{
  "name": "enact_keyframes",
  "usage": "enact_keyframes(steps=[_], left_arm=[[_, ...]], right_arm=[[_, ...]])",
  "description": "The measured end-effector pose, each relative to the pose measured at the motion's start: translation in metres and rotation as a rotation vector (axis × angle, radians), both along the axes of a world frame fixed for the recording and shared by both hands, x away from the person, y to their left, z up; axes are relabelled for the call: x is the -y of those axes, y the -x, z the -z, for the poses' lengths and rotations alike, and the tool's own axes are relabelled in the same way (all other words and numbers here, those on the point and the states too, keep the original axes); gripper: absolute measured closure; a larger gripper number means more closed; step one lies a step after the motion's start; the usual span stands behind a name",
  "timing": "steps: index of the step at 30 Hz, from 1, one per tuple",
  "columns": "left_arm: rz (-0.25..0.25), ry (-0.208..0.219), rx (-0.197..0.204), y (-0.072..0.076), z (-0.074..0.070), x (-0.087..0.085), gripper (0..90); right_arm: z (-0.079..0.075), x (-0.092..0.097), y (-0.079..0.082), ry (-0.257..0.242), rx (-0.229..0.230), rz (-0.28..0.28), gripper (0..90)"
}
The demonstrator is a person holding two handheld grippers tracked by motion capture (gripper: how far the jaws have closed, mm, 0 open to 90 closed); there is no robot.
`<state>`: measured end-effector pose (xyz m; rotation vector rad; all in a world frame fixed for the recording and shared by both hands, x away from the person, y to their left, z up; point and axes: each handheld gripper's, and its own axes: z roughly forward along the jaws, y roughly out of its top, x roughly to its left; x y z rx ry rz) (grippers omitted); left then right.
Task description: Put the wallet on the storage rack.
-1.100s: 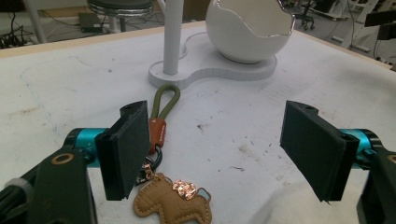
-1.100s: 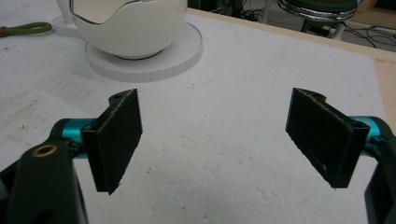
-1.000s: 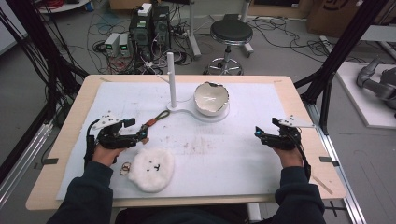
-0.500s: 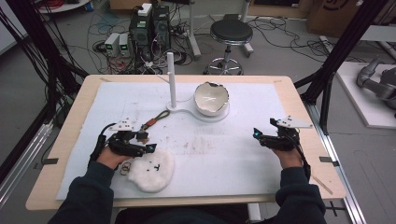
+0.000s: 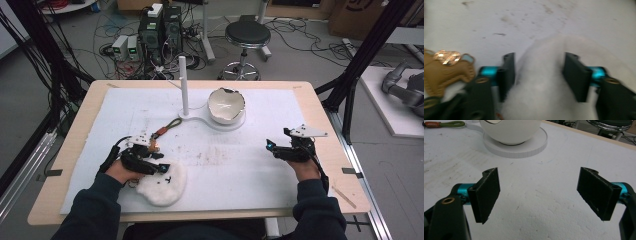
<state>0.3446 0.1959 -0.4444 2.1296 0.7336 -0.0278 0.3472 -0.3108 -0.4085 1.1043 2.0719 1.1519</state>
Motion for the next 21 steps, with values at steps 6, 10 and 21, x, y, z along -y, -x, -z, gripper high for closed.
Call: enact_keyframes(steps=[6,10,21], left_arm=[[-0.044,0.046,0.058,0.001,-0.011,-0.002,73.9],[-0.114,0.161,0.135,0.003,-0.025,-0.003,77.2],[-0.175,0.304,0.373,0.009,-0.046,0.030,77.5]], right_arm=[[0.001,-0.003,0.000,0.002,-0.006,-0.012,18.9],[0.000,-0.008,0.000,-0.014,-0.014,-0.031,19.0],[-0.005,-0.055,0.003,-0.073,-0.053,-0.243,24.7]])
